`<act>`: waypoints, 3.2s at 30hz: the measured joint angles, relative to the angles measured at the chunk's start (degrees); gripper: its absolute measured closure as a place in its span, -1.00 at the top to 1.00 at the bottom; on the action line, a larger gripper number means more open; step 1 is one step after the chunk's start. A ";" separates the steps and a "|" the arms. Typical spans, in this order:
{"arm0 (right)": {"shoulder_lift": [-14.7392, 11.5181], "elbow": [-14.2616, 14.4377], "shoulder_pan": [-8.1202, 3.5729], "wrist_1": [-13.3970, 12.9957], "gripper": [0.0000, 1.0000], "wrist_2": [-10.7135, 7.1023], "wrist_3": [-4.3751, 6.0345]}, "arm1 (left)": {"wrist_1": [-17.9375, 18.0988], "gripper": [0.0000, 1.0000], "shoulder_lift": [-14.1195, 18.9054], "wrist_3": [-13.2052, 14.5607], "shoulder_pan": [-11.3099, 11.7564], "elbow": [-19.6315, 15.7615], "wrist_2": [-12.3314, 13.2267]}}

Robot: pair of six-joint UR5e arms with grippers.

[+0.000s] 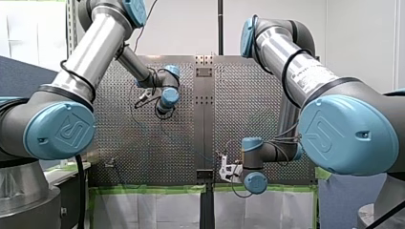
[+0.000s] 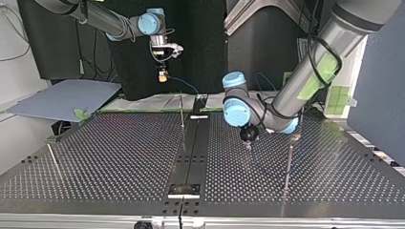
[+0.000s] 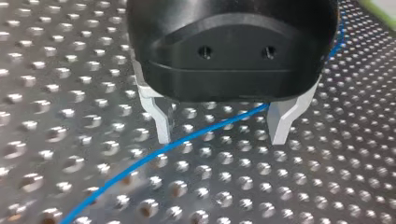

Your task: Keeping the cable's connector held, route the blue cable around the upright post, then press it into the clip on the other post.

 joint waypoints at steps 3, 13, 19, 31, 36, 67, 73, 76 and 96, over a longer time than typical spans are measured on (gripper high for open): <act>0.00 -0.01 0.00 0.00 -1.00 0.01 0.00 | 0.15 1.00 -0.43 0.59 -0.01 0.00 -0.72; 0.00 -0.01 0.00 -0.22 -1.00 0.01 0.07 | 0.31 1.00 -1.40 2.72 0.06 0.00 -2.55; 0.01 0.00 0.00 -0.33 -1.00 0.00 0.09 | 0.26 1.00 -2.46 3.47 -0.09 0.00 -3.91; 0.03 -0.01 0.02 -0.33 -1.00 0.00 0.09 | -2.03 1.00 -2.58 3.35 -0.64 0.00 -5.46; 0.04 -0.01 0.03 -0.29 -1.00 0.00 0.08 | -3.58 1.00 -3.70 2.99 -0.87 0.00 -6.16; 0.03 0.01 0.02 -0.43 -1.00 0.00 0.00 | -2.52 1.00 -11.30 -7.98 -2.77 0.00 -0.01; 0.04 -0.02 0.03 -0.56 -1.00 0.00 0.00 | -1.41 1.00 -12.24 -11.34 -2.98 0.00 3.33; 0.03 -0.02 0.03 -0.60 -1.00 -0.12 0.00 | -0.85 1.00 -13.31 -12.86 -3.20 0.00 4.85; 0.04 -0.03 0.04 -0.87 -1.00 -1.39 0.01 | 0.78 1.00 -16.11 -22.05 -5.94 0.00 15.25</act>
